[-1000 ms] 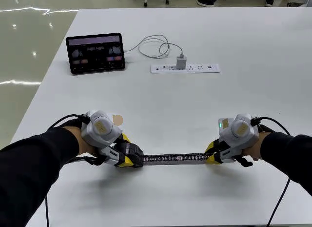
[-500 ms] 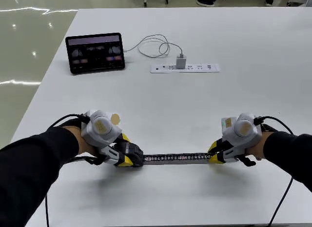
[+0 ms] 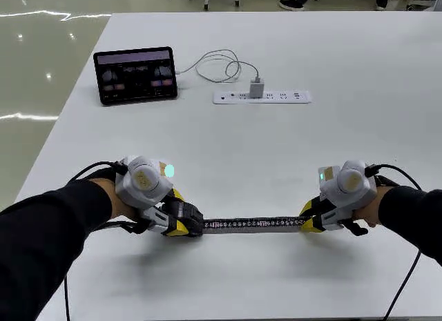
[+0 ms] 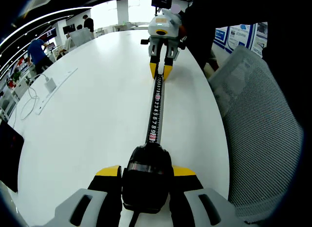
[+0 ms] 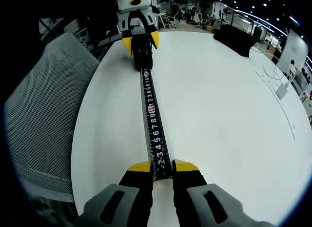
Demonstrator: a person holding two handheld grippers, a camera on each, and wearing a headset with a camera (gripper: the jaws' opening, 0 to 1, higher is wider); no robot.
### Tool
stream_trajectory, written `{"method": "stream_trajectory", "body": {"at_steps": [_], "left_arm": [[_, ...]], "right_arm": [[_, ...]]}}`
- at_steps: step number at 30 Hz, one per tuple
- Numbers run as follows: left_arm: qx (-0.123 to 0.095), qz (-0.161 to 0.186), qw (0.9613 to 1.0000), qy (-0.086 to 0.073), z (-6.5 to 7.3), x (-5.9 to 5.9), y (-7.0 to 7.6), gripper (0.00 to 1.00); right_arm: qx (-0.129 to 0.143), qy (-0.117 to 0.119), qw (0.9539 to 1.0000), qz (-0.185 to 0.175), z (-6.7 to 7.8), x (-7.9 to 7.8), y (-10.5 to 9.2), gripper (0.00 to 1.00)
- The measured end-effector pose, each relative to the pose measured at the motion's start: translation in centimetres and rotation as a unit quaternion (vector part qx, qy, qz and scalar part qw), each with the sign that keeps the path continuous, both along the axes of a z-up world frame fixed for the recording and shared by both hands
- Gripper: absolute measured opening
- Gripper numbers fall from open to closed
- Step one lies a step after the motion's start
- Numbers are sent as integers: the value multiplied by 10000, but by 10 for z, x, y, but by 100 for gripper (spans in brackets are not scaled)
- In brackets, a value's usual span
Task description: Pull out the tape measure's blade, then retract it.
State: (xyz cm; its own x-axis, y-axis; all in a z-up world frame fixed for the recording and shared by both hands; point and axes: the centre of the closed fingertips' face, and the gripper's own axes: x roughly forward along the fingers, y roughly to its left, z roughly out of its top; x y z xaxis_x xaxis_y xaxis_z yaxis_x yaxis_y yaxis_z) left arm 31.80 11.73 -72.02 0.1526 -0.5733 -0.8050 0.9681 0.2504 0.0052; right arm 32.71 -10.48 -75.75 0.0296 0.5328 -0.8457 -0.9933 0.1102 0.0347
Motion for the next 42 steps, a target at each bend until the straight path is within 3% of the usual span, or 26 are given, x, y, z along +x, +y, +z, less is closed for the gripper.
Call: {"method": "stream_trajectory", "body": {"at_steps": [42], "left_arm": [[-32, 7, 10000, 0, 0, 0, -1, 34]], "right_arm": [[0, 116, 9998, -186, 1, 1, -9, 11]]}}
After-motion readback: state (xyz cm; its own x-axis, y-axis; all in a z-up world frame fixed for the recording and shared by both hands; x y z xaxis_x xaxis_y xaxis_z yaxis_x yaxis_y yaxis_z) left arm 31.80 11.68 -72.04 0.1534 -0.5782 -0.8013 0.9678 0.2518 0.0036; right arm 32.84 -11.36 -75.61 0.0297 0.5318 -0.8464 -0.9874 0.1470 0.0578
